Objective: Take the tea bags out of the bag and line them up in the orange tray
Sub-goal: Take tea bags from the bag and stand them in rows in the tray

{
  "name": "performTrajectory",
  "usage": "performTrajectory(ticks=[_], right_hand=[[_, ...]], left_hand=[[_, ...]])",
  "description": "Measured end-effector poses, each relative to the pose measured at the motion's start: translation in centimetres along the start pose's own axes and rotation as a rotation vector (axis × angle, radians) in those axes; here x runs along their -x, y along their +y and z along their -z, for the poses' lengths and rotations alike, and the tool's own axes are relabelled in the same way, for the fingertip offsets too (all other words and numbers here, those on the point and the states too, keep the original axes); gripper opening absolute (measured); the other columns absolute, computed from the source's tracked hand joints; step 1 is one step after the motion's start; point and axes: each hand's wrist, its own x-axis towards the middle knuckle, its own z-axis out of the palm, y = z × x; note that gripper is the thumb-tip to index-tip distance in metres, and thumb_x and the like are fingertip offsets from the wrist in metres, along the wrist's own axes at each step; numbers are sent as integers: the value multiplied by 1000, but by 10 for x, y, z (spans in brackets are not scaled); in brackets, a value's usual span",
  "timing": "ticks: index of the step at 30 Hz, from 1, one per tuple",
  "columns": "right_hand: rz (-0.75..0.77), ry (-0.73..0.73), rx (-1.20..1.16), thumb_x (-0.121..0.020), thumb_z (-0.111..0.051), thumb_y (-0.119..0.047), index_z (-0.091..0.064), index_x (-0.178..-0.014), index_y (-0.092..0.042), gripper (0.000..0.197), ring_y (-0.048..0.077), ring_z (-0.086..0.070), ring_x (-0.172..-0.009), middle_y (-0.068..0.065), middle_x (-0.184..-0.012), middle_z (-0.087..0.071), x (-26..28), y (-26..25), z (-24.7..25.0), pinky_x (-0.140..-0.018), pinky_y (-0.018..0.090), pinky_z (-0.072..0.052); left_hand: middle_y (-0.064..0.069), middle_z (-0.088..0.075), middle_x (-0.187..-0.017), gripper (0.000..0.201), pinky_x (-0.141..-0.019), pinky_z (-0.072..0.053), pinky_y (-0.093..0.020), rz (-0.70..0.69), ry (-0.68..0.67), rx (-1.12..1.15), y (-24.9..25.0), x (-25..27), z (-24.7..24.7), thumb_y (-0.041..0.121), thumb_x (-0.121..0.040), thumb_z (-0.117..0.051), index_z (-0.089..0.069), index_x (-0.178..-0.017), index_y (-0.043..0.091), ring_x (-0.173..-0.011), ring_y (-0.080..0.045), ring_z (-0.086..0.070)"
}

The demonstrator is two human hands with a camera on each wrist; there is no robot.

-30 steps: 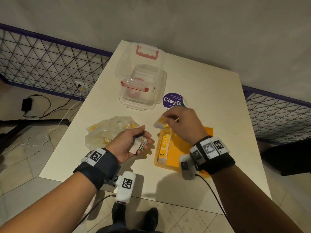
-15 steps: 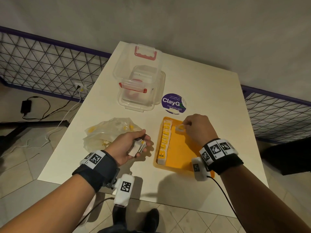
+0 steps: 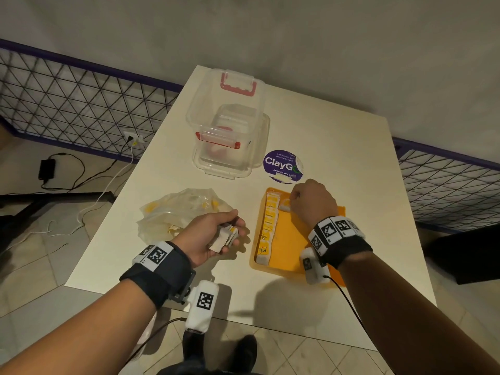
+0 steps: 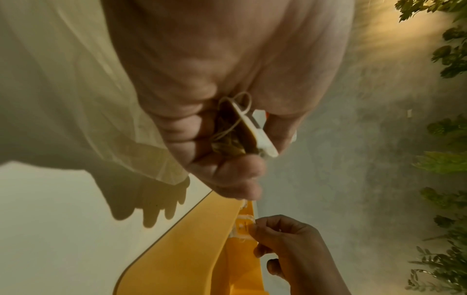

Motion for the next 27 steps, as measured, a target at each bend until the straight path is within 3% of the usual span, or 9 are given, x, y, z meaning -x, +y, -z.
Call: performTrajectory(ticks=[8,16,20,23,27], right_hand=[[-2,11,-5,-93,-61,-21,-70,-96,-16,10,29,-61,-98,11,-114,-53,-17,-3,-4,-82,41,-57],[9,8,6,-92,-58,-17,-63,-109,-9,20,27,-62,-94,13,-108,-60,-25,-1,-12,-80,38,-56],[-21,-4,2,-85,-66,-18,-59,-104,-10,21,27,-63,-93,11,-105,-61,-25,-3,-11,-81,42,-57],[-14,-10,4,-85,-65,-18,-58,-104,-10,21,27,-63,-92,11,-104,-61,-24,-2,-10,-79,40,-57],[-2,-45,-55,-81,-64,-14,-52,-90,-13,15,25,-59,-85,9,-98,-58,-19,-2,-4,-72,35,-53]], left_hand=[[-9,-64,-82,25,-41,-38,-22,0,7,14,1,1,2,31,-98,-54,-63,-99,8,-60,-18,-60],[-10,-65,-83,25,-41,-40,-23,7,15,21,1,0,4,32,-98,-54,-63,-99,9,-62,-19,-60],[-10,-66,-83,27,-43,-40,-23,8,2,37,2,1,4,33,-99,-53,-63,-99,8,-62,-19,-60],[-11,-66,-83,29,-44,-41,-23,7,-1,47,2,2,3,34,-99,-51,-62,-100,8,-63,-19,-61],[-11,-67,-83,29,-44,-43,-23,3,0,54,3,4,3,33,-100,-50,-62,-101,7,-63,-19,-61]])
